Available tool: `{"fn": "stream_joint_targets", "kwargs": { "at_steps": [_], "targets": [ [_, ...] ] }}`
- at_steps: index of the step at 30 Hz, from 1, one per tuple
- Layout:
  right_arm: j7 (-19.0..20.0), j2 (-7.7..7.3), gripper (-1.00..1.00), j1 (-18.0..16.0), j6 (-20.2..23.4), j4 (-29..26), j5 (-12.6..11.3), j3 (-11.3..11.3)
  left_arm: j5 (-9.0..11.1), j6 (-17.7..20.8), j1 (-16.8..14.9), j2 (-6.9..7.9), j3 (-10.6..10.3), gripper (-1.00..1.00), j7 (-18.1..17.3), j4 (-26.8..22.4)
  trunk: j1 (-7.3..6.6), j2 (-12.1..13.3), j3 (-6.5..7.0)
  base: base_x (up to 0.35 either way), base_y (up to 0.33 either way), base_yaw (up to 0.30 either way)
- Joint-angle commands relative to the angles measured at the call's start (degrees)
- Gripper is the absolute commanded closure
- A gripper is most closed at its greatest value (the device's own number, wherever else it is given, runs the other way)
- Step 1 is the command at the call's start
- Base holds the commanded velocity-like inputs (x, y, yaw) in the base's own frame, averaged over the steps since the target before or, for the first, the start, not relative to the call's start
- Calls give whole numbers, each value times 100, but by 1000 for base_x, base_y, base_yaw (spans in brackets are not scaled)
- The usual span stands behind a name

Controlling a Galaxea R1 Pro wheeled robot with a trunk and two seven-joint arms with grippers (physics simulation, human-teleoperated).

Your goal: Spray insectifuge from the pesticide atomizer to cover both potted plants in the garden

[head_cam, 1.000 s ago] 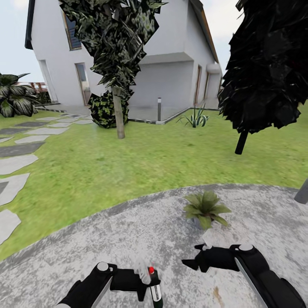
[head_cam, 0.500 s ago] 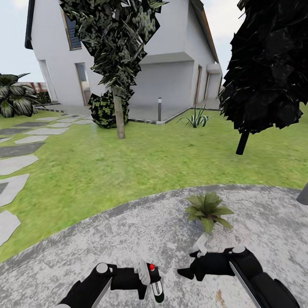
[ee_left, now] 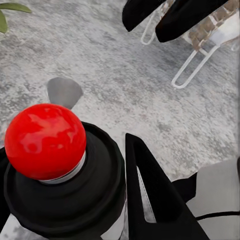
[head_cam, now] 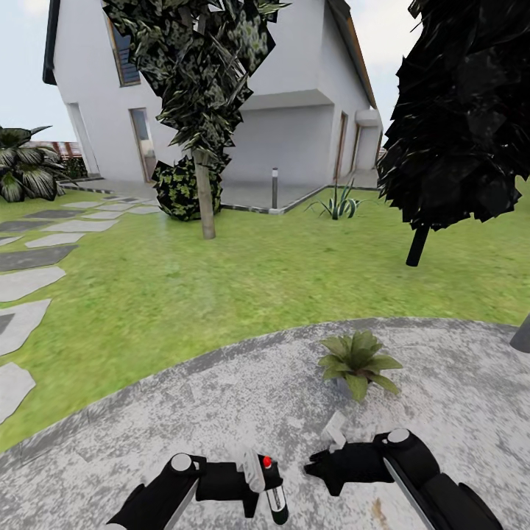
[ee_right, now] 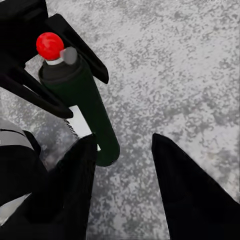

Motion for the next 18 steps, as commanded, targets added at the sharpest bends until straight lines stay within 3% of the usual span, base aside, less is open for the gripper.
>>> {"fn": "stream_joint_targets", "kwargs": {
  "at_steps": [1,4,10,15,18],
  "targets": [
    [0,4,100,-2,-2,-6,-1,1,-2,11,0,-26,0,100,0,21,0,0,0,0,0,0],
    [5,12,100,-28,-4,-14,-2,3,-16,24,0,-185,-27,100,0,192,0,0,0,0,0,0],
    [6,99,100,-43,-4,-16,-2,2,-349,37,0,-369,-26,100,8,278,0,0,0,0,0,0],
    [7,339,100,-44,28,-13,2,33,-374,39,0,-403,-26,100,9,290,0,0,0,0,0,0],
    [5,404,100,-44,45,0,3,147,-368,14,0,-398,-20,100,129,285,0,0,0,0,0,0]
  ]
}}
